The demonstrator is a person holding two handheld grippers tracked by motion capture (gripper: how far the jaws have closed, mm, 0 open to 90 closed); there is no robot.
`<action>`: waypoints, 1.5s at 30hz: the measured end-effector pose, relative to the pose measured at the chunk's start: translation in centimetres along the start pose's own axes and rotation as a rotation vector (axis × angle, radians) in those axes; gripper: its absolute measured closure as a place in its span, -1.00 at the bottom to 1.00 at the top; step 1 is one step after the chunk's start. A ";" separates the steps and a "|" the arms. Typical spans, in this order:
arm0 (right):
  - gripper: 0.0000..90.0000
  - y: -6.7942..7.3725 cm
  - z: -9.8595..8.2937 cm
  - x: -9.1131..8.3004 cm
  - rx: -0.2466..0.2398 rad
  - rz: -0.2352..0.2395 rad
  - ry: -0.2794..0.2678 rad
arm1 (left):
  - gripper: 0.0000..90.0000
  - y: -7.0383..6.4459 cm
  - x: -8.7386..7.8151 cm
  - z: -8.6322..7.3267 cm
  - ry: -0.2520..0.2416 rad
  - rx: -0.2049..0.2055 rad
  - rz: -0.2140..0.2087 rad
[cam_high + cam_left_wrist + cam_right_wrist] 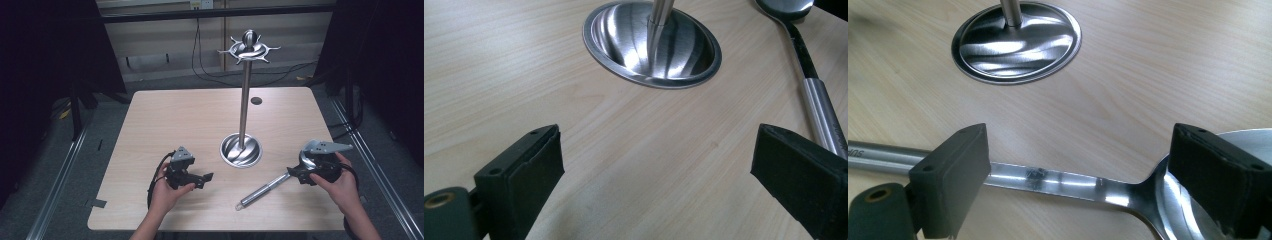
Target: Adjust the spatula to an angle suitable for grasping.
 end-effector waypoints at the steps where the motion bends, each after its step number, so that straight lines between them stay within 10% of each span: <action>1: -0.79 0.0 0.0 0.0 0.002 0.002 0.000 | -0.86 0.0 0.0 0.1 -0.002 0.001 -0.001; 19: -0.54 1.3 -1.8 -1.1 -0.030 0.020 0.019 | -0.86 0.0 1.0 1.9 -0.022 0.010 -0.022; 35: 0.95 3.3 -3.8 0.1 -0.066 0.079 0.100 | -0.86 0.0 1.5 2.5 -0.025 0.012 -0.032; 45: 1.00 4.0 -3.8 0.9 -0.068 0.083 0.135 | -0.85 0.1 1.3 2.3 -0.028 0.012 -0.027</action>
Point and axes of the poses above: each handheld gripper's, and its own axes: x roughly forward along the jaws, z roughly out of its top, y roughly to its left, the point moved 6 cm from there along x, roughly forward along the jaws, and after that the axes turned 10 degrees about y, right-handed, at the moved point
